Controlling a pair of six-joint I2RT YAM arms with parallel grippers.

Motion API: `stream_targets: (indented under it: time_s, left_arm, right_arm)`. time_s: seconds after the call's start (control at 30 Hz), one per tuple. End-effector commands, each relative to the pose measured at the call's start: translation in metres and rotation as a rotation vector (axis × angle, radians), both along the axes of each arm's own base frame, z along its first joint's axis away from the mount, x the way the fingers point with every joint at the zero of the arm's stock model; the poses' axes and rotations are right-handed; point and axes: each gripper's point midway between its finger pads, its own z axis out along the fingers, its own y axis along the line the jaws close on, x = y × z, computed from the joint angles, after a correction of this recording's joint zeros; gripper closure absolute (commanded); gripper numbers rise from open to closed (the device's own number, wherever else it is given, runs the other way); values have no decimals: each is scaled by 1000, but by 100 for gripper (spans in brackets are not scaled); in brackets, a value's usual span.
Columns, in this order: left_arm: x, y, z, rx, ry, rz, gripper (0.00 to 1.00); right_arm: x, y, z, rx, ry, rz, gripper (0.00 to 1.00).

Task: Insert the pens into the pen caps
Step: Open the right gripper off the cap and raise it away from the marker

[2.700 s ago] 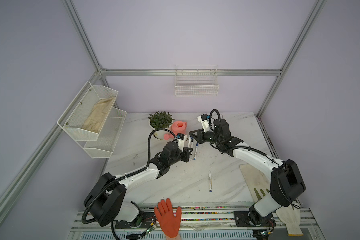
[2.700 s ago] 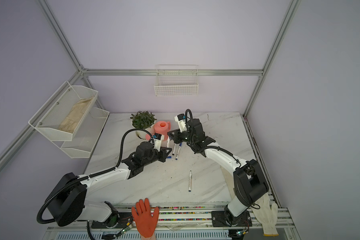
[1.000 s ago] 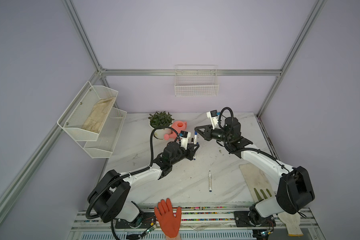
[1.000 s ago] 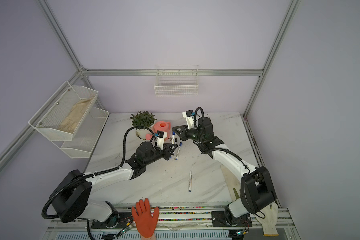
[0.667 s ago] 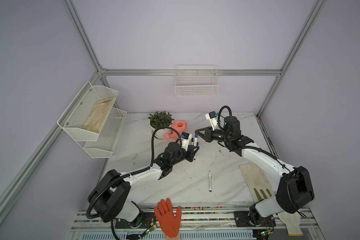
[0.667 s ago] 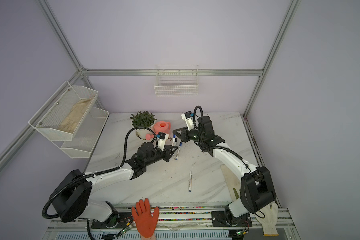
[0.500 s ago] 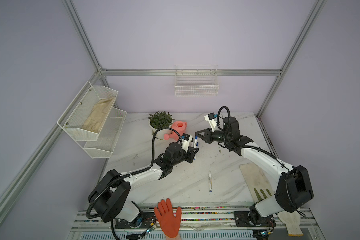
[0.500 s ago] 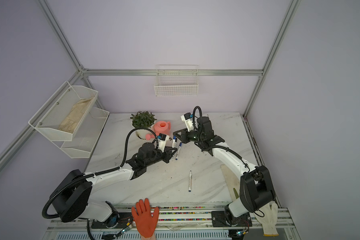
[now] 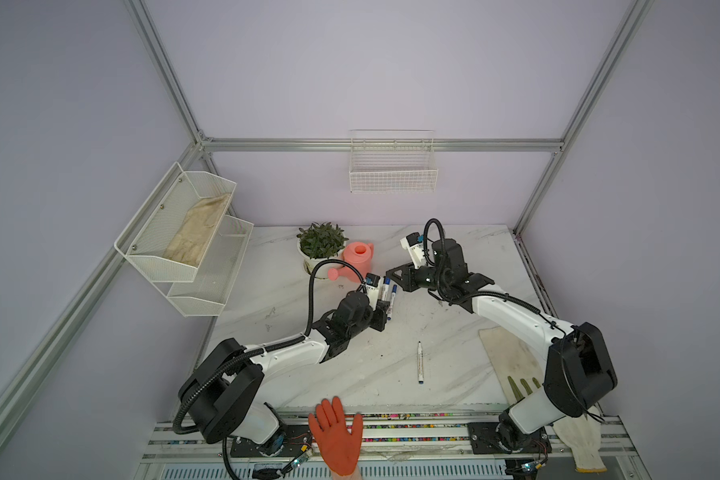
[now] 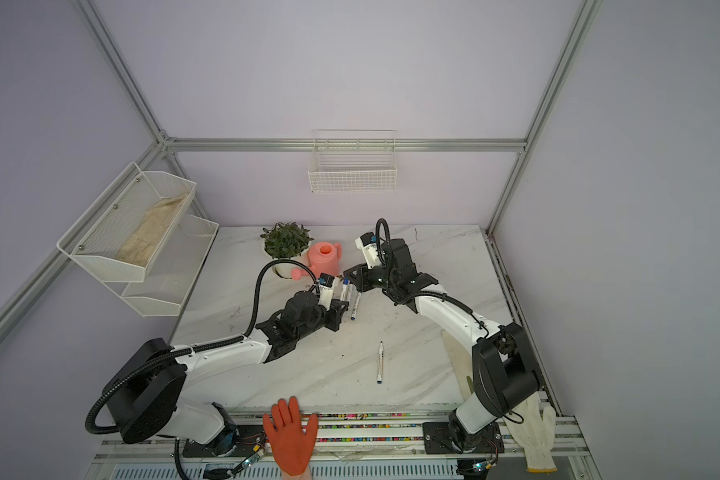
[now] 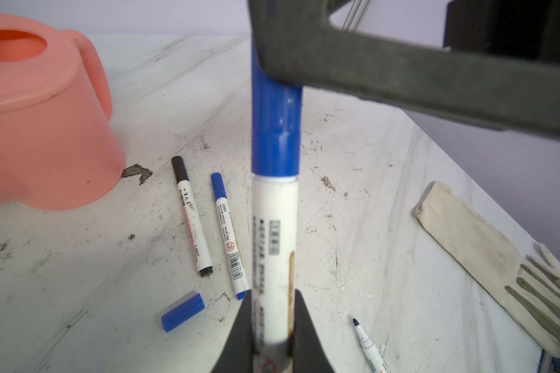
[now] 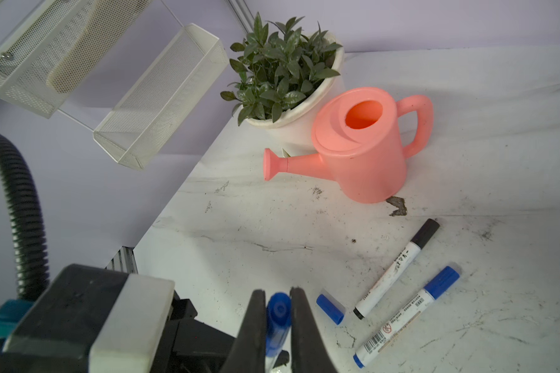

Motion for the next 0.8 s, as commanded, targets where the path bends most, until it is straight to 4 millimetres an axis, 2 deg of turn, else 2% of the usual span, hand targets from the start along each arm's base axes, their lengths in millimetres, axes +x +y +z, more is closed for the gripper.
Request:
stream_targets:
  time_s: [0.0,0.17,0.33,0.5,0.6,0.77]
  left_arm:
    - [39,36,73,-186,-233,258,100]
    - [40,39,76,-190,-254,277,100]
    - [40,40,80,-188,-276,275,100]
    - [35,45,89,-366,-292,216,100]
    - [38,51,102,-481,-287,143,100]
    - [45,65,126,-553,-327,91,100]
  right_arm:
    - [-55,-25,-118,-309,341,28,100]
    - [-82,-25,-157,-448,423,74,100]
    - [-87,-28,-170,-478,469,83,100]
    - [-87,-22,-165,-456,460,112,100]
    - [-85,-18,-152,-428,427,128,100]
    - [-84,-14,-134,-414,382,158,100]
